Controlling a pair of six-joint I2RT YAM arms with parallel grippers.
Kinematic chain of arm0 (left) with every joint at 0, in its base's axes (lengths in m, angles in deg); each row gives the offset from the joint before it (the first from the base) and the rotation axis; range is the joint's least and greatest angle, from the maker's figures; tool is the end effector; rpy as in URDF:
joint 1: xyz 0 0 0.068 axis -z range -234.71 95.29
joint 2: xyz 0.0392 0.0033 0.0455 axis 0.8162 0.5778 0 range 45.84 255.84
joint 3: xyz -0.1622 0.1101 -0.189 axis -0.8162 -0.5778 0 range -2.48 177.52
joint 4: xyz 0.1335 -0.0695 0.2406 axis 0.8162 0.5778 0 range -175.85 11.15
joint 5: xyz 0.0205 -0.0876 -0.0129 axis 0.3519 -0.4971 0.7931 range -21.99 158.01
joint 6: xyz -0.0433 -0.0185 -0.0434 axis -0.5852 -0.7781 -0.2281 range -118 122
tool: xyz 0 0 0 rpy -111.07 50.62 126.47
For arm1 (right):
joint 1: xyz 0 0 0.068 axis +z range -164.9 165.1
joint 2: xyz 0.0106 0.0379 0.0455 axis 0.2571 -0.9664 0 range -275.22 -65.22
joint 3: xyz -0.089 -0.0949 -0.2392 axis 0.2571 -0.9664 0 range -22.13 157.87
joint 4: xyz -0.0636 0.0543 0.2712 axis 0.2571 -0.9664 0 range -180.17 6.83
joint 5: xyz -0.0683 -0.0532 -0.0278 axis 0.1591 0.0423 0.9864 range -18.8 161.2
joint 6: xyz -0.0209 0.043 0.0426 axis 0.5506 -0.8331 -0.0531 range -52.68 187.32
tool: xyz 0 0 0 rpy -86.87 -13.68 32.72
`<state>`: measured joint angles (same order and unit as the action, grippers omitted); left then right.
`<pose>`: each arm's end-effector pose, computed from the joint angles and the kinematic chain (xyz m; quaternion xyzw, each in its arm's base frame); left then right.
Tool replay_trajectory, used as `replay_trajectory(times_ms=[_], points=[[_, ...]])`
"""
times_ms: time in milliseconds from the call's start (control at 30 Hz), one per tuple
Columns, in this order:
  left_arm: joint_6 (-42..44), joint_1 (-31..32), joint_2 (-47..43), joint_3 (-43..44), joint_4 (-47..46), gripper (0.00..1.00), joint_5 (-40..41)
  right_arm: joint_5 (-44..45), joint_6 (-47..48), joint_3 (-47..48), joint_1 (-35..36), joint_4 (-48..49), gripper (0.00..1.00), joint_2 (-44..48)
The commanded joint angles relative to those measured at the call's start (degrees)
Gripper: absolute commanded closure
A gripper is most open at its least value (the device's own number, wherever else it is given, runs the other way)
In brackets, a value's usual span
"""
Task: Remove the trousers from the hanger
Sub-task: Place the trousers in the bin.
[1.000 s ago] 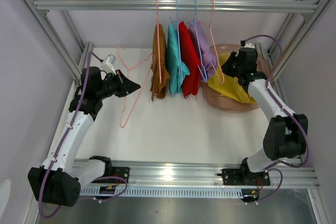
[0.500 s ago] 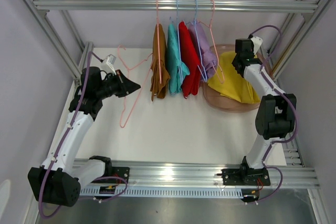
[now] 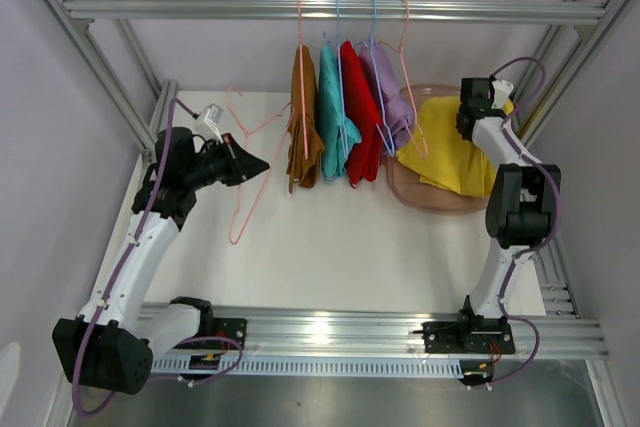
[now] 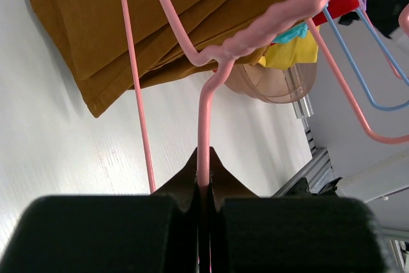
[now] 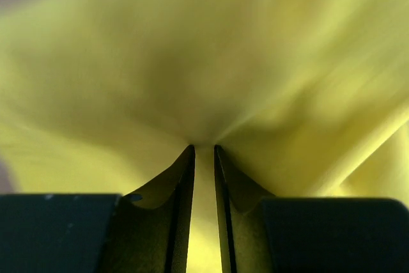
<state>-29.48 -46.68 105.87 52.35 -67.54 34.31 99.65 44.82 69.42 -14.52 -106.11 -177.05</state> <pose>0.2607 -0.0645 0.3313 -0.0071 0.8160 -0.4055 0.4119 0.4767 -0.0205 0.2407 0.2664 0.8544 -0.1447 0.4219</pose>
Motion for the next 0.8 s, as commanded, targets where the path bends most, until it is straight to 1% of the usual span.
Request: replay_trajectory(times_ms=[0,133,267,367,467,500,600,633,667,700,767], points=[[-0.2,0.6,-0.2,2.1,-1.9,1.00,-1.5,0.1,-1.3,1.5,-2.1,-3.7,0.77,-6.1],[-0.2,0.6,-0.2,2.1,-2.0,0.99,-1.4,-2.1,-1.6,1.8,-3.0,-4.1,0.77,-9.5],[-0.2,0.6,0.1,2.2,-2.0,0.99,-1.3,-3.8,-1.7,1.9,-3.2,-4.7,0.76,-8.8],[-0.1,0.7,0.2,2.1,-1.9,0.99,-1.0,-5.9,-2.3,1.8,-2.9,-5.6,0.76,-4.9],[0.2,0.7,-0.3,2.4,-1.6,0.99,-0.9,-8.1,-2.5,1.9,-2.2,-7.4,0.73,0.9],[0.4,0.7,-0.4,2.3,-1.5,1.00,-0.8,-9.6,-2.6,1.6,-2.0,-7.6,0.73,4.3],[1.6,0.8,-1.1,2.7,-1.2,1.00,-0.1,-12.0,-3.1,0.0,-0.8,-8.6,0.68,9.6],[2.2,0.8,-1.1,3.8,-0.1,0.99,0.3,-12.9,-3.4,-0.8,-0.6,-8.6,0.67,13.1],[4.0,1.2,-1.1,4.4,0.8,1.00,0.8,-13.4,-3.5,-1.9,-0.6,-8.6,0.64,15.0],[5.2,1.5,-1.1,4.9,3.4,1.00,1.7,-14.0,-3.7,-4.0,1.9,-8.7,0.64,18.5],[8.3,2.9,-1.5,7.4,5.9,0.99,6.2,-14.1,-3.4,-6.5,3.5,-8.5,0.61,21.9]])
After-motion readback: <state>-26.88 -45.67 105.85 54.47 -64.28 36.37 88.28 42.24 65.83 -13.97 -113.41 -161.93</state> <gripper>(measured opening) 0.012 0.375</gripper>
